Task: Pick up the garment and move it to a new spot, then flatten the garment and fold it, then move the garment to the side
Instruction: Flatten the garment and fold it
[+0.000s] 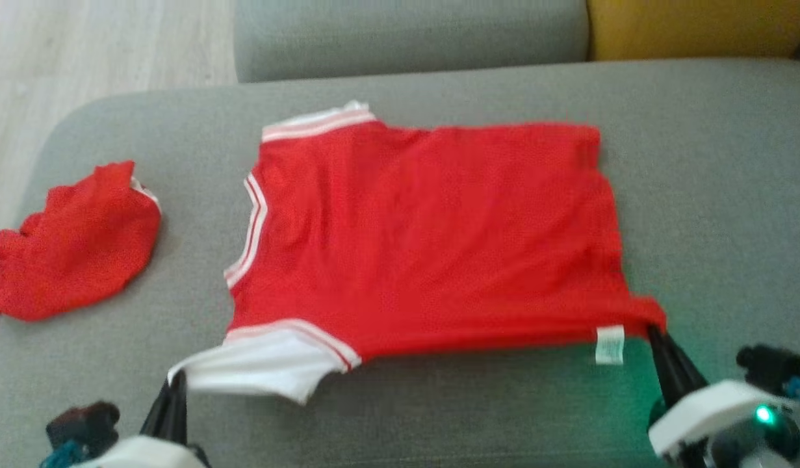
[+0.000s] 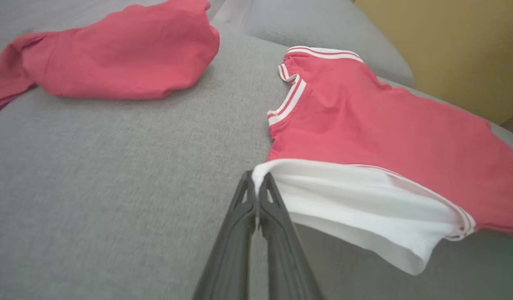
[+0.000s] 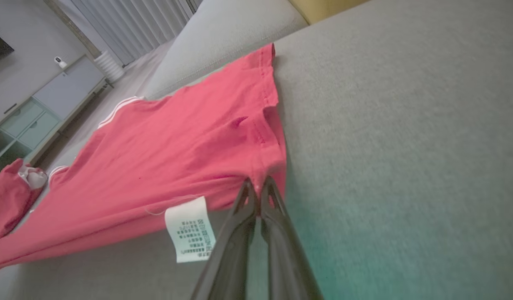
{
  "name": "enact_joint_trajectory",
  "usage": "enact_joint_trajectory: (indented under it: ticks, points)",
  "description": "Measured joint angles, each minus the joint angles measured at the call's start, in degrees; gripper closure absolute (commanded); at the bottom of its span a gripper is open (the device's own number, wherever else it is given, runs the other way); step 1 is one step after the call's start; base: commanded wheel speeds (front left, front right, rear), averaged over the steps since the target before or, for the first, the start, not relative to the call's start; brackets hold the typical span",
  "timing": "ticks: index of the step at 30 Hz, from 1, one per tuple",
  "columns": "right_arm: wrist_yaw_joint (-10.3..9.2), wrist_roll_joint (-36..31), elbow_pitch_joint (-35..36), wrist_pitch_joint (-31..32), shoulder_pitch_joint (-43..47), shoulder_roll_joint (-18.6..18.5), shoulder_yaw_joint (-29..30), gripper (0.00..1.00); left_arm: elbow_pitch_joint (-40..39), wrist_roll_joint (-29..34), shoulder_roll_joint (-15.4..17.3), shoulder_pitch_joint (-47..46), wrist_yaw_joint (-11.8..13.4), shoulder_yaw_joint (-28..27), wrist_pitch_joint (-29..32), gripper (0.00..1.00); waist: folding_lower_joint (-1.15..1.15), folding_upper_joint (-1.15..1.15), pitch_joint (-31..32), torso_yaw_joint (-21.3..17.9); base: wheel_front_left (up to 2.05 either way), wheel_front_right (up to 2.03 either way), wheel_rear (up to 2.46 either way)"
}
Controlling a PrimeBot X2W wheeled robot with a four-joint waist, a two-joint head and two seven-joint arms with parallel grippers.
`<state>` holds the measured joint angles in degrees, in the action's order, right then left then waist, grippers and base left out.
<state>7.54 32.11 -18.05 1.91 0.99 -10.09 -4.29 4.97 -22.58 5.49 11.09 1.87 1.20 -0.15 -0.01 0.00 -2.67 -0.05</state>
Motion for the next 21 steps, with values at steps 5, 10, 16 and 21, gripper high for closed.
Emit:
enact_joint_trajectory:
  ticks: [5, 10, 16, 21]
  points:
    - [0.0, -3.9, 9.3, 7.6, 8.3, 3.4, 5.4, 1.0, -9.2, 0.8, 0.7, 6.9, 2.9, 0.0, 5.3, 1.0, 0.0, 0.0, 2.3, 0.7, 0.0, 0.0, 0.0]
    - [0.0, -6.6, 16.8, 14.0, 12.6, 6.0, 9.1, 1.0, -14.6, 0.8, 1.4, 10.6, 4.2, 0.0, 9.3, 1.0, 0.0, 0.0, 3.2, 1.0, 0.0, 0.0, 0.0]
    - [0.0, -8.2, 19.4, 19.2, 13.6, 7.6, 10.9, 1.0, -15.7, 0.2, 2.0, 10.7, 4.2, 0.0, 12.1, 1.0, 0.0, 0.0, 2.6, 0.7, 0.0, 0.0, 0.0]
    - [0.0, -9.2, 18.8, 22.4, 12.5, 7.8, 11.5, 1.0, -13.7, -0.8, 3.4, 6.9, 3.5, 0.2, 14.4, 1.0, 0.0, 0.0, 0.8, 0.4, 0.0, 0.0, 0.0]
